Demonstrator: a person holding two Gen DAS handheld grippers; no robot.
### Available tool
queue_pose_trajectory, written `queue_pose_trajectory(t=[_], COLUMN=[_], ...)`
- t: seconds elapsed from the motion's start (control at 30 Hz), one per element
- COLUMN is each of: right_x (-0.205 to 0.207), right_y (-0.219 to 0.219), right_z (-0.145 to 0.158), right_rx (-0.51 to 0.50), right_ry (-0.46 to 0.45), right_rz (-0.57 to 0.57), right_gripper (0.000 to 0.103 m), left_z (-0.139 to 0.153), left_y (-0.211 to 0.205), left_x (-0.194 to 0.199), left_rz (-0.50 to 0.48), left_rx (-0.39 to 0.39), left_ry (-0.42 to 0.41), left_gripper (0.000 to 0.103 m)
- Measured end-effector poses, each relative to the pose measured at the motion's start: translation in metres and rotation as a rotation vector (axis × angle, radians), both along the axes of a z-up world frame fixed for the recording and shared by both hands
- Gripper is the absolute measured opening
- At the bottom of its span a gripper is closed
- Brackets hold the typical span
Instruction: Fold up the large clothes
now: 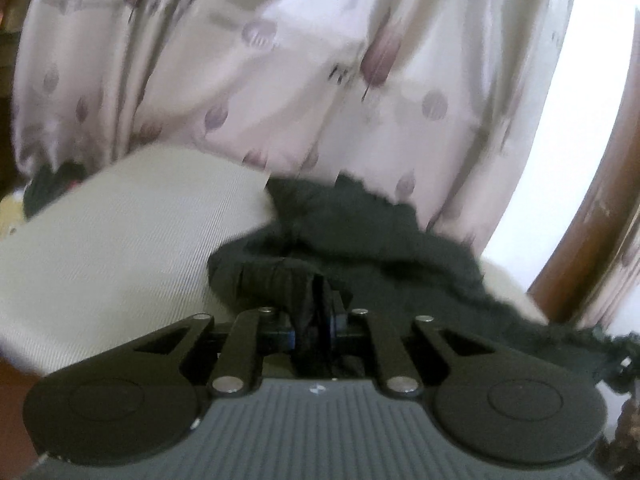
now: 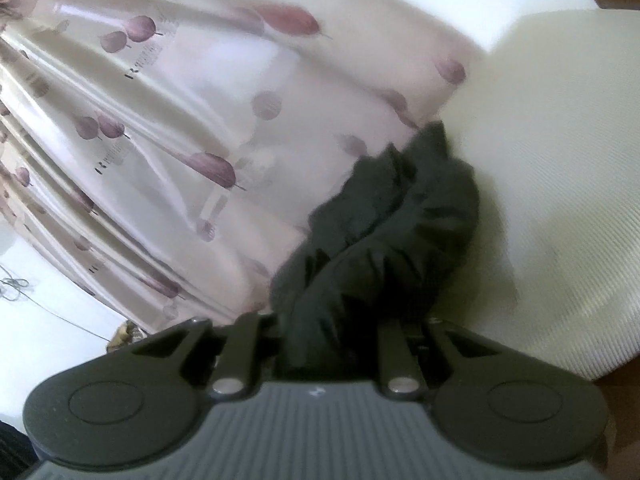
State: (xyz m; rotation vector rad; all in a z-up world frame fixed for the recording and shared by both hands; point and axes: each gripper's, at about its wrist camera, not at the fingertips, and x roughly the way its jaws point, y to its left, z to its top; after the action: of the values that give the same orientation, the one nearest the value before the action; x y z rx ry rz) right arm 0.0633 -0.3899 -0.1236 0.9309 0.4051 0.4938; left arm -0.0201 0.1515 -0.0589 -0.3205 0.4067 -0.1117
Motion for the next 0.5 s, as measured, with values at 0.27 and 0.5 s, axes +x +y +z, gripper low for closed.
queue_pose_trajectory(t=[0.27,0.5], right_x=[0.041,0.104], right_y=[-0.003,-0.011], right_z=[0.04,0.064], right_rx=[-0.027,-0.034], right_ry=[-0.066,-0.079], right_rz=[0.014,-0.004], right_gripper=[0.018,0.018], left_z=[0.039,0.055], left_y=[-0.006,-0.003], left_x=[0.058,0.126], left_rz=[0.024,0.089], left_rx=[0.029,0.013], left_ry=[-0.098,-0.144], left_gripper=[0.014,0.014])
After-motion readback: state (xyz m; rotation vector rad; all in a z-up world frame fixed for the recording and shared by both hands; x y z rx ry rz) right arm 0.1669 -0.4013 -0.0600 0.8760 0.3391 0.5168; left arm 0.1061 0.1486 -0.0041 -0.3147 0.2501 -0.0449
